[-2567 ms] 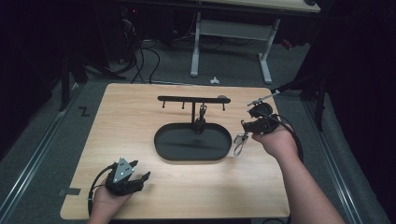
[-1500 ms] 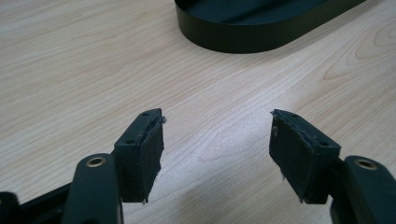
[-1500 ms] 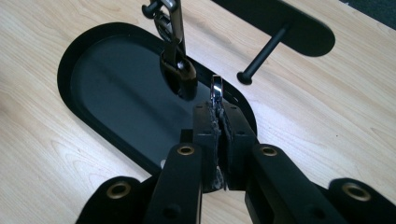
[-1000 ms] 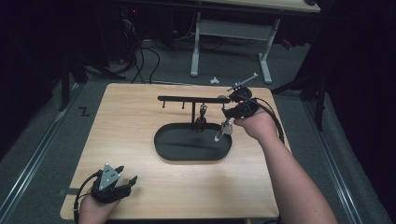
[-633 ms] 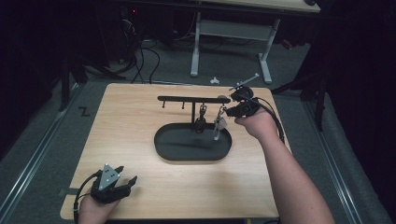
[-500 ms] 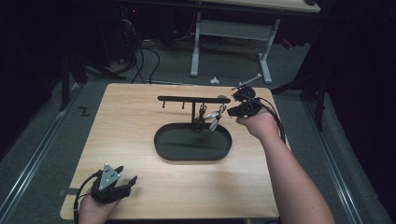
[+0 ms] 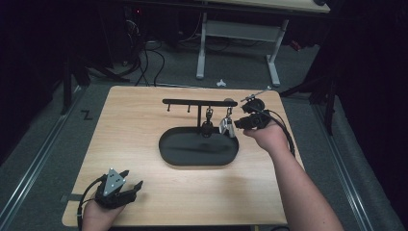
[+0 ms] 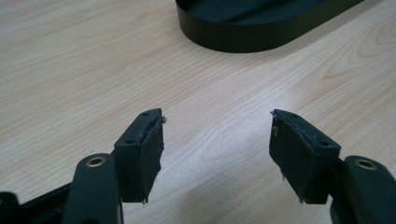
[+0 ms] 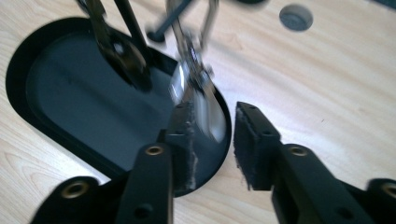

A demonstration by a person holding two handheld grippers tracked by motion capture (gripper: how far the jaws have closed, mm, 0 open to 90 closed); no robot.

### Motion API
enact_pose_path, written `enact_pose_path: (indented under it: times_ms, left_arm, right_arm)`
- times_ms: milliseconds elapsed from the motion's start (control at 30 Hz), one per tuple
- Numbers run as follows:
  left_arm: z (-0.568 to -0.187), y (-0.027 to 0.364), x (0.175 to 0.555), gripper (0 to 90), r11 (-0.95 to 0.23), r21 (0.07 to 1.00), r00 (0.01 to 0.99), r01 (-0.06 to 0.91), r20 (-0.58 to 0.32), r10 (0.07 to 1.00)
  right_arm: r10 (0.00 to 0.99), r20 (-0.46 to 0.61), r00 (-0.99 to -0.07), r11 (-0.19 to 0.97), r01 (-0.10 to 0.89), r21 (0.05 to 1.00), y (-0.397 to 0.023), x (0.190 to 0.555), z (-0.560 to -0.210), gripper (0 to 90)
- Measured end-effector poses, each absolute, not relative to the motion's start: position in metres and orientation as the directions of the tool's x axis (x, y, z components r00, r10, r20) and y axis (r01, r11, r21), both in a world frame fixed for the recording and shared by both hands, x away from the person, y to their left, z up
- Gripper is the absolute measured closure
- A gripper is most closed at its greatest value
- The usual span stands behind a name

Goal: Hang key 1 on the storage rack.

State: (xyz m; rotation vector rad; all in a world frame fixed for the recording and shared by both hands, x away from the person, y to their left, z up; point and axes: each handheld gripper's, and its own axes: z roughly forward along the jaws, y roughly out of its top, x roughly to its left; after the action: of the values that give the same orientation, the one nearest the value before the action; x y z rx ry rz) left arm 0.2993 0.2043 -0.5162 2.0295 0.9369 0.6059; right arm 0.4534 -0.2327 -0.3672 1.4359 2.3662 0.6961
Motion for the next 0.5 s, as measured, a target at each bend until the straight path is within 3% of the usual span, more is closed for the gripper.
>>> enact_pose_path:
  times_ms: [100, 267, 500]
  left_arm:
    - [-0.515, 0.199, 0.301, 35.7, -0.42, 0.819, 0.625, 0.391, 0.098, 0.774]
    - [-0.514, 0.193, 0.303, 35.7, -0.425, 0.822, 0.633, 0.379, 0.105, 0.767]
    - [-0.514, 0.181, 0.312, 35.7, -0.438, 0.819, 0.654, 0.37, 0.105, 0.749]
  right_arm:
    - [0.895, 0.017, -0.445, 0.365, 0.753, 0.548, -0.241, 0.447, -0.385, 57.3]
    - [0.903, 0.021, -0.43, 0.348, 0.758, 0.551, -0.249, 0.439, -0.404, 50.9]
    - [0.904, 0.022, -0.427, 0.317, 0.705, 0.634, -0.263, 0.417, -0.432, 47.6]
